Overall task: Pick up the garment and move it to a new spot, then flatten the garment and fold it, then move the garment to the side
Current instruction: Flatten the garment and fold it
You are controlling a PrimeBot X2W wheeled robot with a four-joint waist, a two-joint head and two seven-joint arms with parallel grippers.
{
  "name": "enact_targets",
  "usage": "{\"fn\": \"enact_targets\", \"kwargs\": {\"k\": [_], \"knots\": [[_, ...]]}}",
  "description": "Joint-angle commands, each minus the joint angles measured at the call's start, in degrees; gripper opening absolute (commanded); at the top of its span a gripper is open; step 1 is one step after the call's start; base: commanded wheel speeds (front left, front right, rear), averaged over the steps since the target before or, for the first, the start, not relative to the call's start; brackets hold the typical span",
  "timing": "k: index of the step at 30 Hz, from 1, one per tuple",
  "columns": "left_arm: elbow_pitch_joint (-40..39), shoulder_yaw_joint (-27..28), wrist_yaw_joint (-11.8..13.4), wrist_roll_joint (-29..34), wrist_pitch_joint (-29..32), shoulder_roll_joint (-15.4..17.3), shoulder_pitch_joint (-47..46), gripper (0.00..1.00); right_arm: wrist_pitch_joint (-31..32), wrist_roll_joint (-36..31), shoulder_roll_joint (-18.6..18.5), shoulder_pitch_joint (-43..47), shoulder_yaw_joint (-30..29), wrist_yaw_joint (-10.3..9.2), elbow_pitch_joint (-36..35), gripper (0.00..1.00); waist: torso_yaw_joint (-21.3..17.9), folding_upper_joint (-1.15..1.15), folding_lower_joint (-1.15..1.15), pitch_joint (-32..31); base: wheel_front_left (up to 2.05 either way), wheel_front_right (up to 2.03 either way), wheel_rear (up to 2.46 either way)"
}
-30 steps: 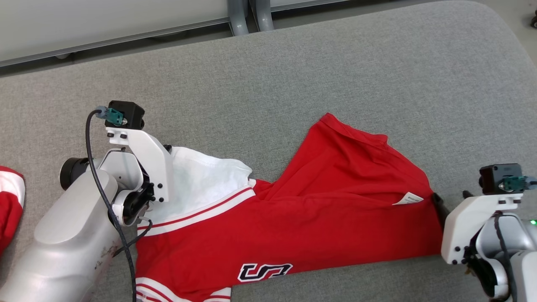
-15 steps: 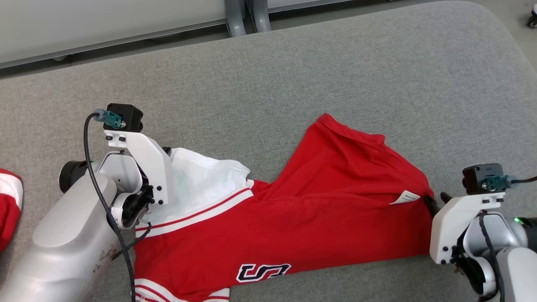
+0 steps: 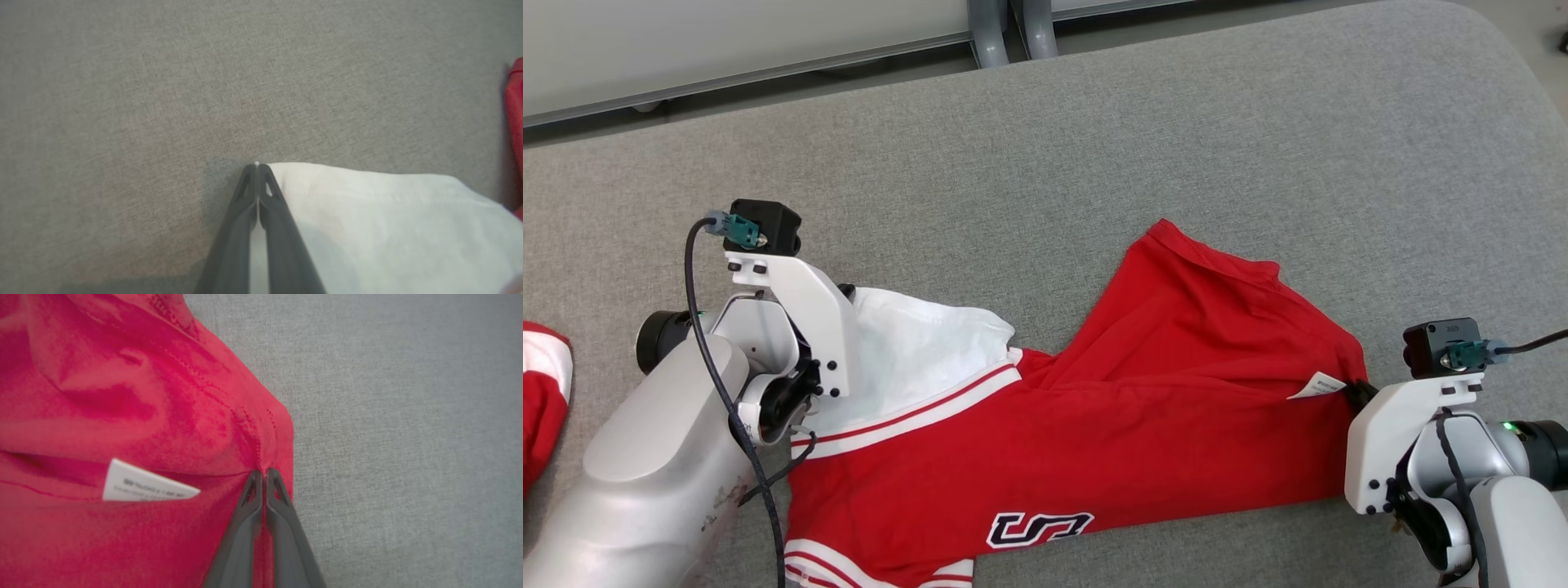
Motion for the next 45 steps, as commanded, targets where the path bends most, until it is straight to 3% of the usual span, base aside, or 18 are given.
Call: {"fn": "enact_targets", "kwargs": {"k": [1, 9, 13, 17, 24, 29, 34, 39, 40, 45], "knots": [[-0.2, 0.1, 0.4, -0.1, -0.1, 0.3, -0.4, 0.00, -0.4, 0.3, -0.3, -0.7, -0.1, -0.01, 0.0, 0.00, 0.0, 0.00, 0.00, 0.0, 0.00, 0.00, 0.00], [-1.7, 1.8, -0.7, -0.7, -3.8, 0.2, -1.4, 0.00, -3.3, 1.0, -0.3, -1.5, -0.4, -0.01, -1.6, 0.00, 0.1, 0.00, 0.00, -0.5, 0.00, 0.00, 0.00], [-4.6, 8.0, -2.8, -6.9, -8.5, -1.9, -0.8, 0.00, -7.4, 4.0, -0.3, -2.7, -1.3, -0.01, -4.8, 0.00, 0.4, 0.00, 0.00, -1.8, 0.00, 0.00, 0.00], [-9.5, 13.9, -4.6, -11.1, -12.4, -0.7, -1.3, 0.00, -9.3, 6.3, -0.3, -3.6, -1.4, -0.01, -8.6, 0.00, 1.2, 0.00, 0.00, -3.9, 0.00, 0.00, 0.00], [-18.6, 19.9, -5.7, -16.3, -14.9, -0.5, -1.8, 0.00, -11.5, 12.0, -0.3, -5.3, -4.7, 0.00, -13.5, 0.00, 2.3, 0.00, 0.00, -6.3, 0.00, 0.00, 0.00], [-23.1, 22.6, -4.8, -17.7, -14.6, 1.0, -3.3, 0.00, -13.1, 17.1, -0.3, -10.4, -7.5, 0.00, -13.0, 0.00, 2.5, 0.00, 0.00, -6.7, 0.00, 0.00, 0.00], [-22.6, 25.0, -4.7, -16.4, -17.2, 2.0, -7.1, 0.00, -11.4, 24.0, -0.1, -19.7, -6.6, 0.02, -5.8, 0.00, 1.9, 0.00, 0.00, -5.0, 0.00, 0.00, 0.00], [-18.1, 24.0, -6.3, -12.0, -20.6, 2.3, -12.4, 0.00, -12.5, 23.2, -0.4, -29.3, -4.4, 0.01, 4.4, 0.00, 1.6, 0.00, 0.00, -3.0, 0.00, 0.00, 0.00], [-14.9, 23.6, -7.1, -9.9, -23.0, 1.8, -15.6, 0.00, -15.0, 22.8, -0.3, -35.0, -3.7, 0.02, 10.3, 0.00, 1.6, 0.00, 0.00, -1.8, 0.00, 0.00, 0.00], [-9.7, 25.5, -8.7, -6.8, -31.0, 0.4, -23.3, 0.00, -24.3, 23.5, -0.4, -46.4, -5.0, 0.01, 21.9, 0.00, 2.2, 0.00, 0.00, -0.3, 0.00, 0.00, 0.00]]}}
